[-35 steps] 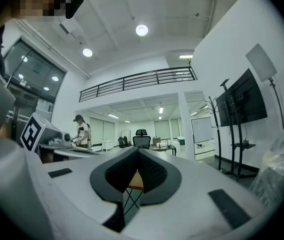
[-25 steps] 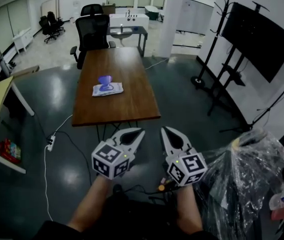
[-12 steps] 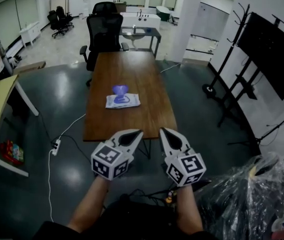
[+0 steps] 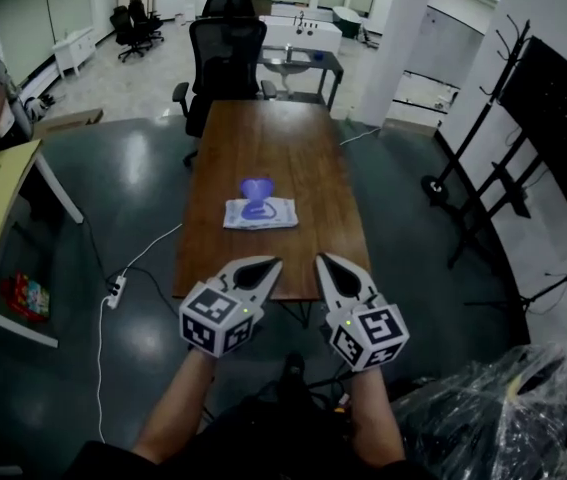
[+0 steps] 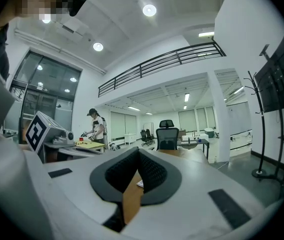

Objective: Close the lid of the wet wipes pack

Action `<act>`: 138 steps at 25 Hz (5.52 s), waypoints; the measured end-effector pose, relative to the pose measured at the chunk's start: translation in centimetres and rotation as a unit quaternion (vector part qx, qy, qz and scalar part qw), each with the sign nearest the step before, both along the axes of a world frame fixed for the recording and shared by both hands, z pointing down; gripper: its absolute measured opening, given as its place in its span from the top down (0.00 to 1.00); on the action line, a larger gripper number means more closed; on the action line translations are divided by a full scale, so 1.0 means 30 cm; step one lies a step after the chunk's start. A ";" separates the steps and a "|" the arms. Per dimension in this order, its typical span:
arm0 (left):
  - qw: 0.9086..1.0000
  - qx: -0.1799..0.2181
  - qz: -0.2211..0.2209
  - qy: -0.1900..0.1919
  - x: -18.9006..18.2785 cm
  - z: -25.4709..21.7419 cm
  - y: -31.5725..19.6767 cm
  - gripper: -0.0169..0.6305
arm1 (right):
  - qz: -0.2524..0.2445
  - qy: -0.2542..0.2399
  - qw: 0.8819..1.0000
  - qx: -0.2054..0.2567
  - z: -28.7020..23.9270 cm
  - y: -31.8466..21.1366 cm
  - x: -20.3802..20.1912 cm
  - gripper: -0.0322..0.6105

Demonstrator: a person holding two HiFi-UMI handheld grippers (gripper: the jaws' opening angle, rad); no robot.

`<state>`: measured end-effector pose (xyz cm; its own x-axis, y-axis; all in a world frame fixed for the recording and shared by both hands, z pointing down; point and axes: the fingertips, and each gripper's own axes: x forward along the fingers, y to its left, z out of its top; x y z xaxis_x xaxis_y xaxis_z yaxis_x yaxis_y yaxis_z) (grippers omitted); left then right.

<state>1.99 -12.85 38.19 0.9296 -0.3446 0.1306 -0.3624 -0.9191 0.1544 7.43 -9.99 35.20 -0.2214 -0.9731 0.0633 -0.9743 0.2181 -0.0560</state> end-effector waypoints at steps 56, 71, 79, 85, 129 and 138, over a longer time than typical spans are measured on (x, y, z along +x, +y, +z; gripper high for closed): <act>0.964 -0.160 -0.158 -0.142 0.112 0.747 -1.016 0.97 | -0.129 -0.079 0.942 -0.300 0.867 -1.335 0.279 0.76; 0.959 -0.166 -0.164 -0.160 0.092 0.783 -0.976 0.97 | -0.246 -0.054 0.930 -0.268 0.700 -1.200 0.186 0.80; 0.955 -0.155 -0.201 -0.155 0.023 0.742 -0.941 0.97 | -0.297 -0.012 0.917 -0.266 0.694 -1.043 0.133 0.80; 0.950 -0.139 -0.236 -0.150 -0.035 0.698 -0.920 0.97 | -0.331 0.047 0.904 -0.267 0.713 -0.954 0.078 0.80; 0.958 -0.106 -0.174 -0.200 0.084 0.718 -0.877 0.97 | -0.285 0.111 0.910 -0.281 0.780 -0.803 0.055 0.93; 0.972 -0.051 -0.184 -0.139 0.184 0.471 -0.679 0.97 | -0.226 0.012 0.962 -0.155 0.509 -0.701 0.197 0.93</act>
